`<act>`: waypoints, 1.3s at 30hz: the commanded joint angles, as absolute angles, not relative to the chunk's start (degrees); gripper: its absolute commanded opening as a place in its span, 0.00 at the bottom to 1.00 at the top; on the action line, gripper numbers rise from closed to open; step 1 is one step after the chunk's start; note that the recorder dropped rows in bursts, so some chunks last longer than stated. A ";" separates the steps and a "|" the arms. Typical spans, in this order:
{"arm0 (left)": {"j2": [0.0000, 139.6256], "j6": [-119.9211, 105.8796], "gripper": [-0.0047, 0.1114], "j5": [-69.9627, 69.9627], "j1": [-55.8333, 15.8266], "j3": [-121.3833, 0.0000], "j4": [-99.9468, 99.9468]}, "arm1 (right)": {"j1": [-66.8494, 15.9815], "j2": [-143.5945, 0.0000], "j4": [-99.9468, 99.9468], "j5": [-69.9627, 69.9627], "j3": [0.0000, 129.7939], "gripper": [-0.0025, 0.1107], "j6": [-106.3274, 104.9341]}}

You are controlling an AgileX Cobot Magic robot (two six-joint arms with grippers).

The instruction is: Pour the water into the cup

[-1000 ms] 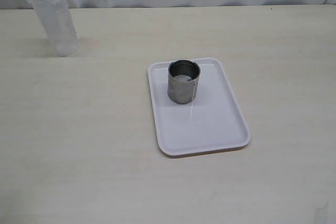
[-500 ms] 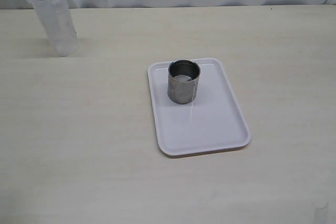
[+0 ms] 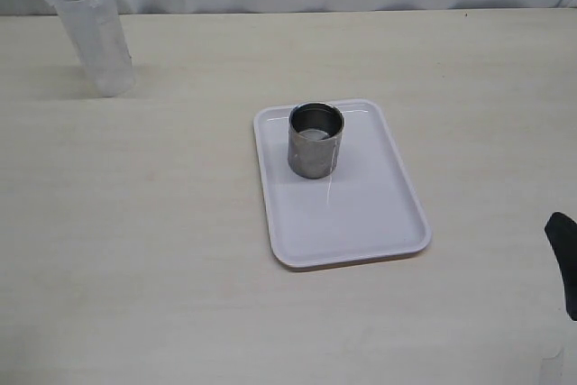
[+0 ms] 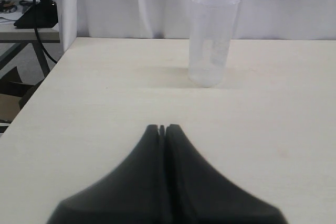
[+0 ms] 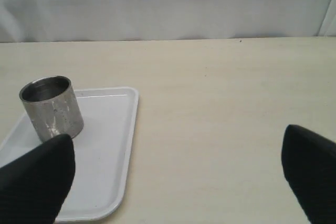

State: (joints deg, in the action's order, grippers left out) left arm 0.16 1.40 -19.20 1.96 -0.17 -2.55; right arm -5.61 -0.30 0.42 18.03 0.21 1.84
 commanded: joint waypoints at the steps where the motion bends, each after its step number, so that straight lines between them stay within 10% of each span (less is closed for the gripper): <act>1: 0.00 1.75 0.04 -18.49 1.96 0.00 -2.26 | -5.34 0.00 -0.40 18.29 0.00 0.99 3.06; 12: 0.00 1.75 0.04 -18.49 1.96 0.00 -2.26 | -5.34 0.00 -2.87 19.17 0.00 0.87 2.16; 21: 0.00 1.75 0.04 -18.49 1.96 0.00 -2.26 | -5.34 0.00 -3.02 19.28 0.00 0.08 -2.00; 39: 0.00 1.75 0.04 -18.49 1.96 0.00 -2.26 | -5.34 0.00 -2.10 19.69 0.00 0.06 -2.23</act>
State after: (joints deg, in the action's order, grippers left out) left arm 0.16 1.40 -19.20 1.96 -0.17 -2.55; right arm -5.61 -0.30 -2.27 19.39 0.21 -2.04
